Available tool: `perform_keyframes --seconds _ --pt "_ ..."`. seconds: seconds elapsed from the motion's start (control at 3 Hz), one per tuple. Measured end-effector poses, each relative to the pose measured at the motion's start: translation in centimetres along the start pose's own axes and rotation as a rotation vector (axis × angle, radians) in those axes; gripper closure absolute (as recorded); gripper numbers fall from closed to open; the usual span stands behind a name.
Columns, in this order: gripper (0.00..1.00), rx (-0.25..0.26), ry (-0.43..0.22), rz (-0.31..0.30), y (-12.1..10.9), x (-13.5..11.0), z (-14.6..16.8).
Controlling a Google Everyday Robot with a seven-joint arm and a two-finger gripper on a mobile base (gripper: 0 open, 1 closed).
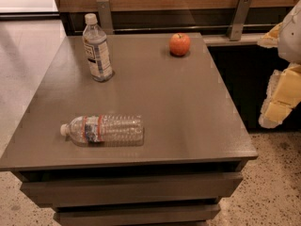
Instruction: Pick apple
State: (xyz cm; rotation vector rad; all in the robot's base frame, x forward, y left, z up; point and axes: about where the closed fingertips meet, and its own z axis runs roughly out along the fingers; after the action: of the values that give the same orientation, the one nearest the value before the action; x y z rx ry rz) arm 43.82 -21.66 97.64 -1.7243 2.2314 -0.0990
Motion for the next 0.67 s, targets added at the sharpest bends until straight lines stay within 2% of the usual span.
perform_keyframes --seconds 0.33,0.67 --pt "0.00 0.000 0.000 0.000 0.0 0.0 0.0" --pt "0.00 0.011 -0.039 0.008 -1.5 -1.0 0.2"
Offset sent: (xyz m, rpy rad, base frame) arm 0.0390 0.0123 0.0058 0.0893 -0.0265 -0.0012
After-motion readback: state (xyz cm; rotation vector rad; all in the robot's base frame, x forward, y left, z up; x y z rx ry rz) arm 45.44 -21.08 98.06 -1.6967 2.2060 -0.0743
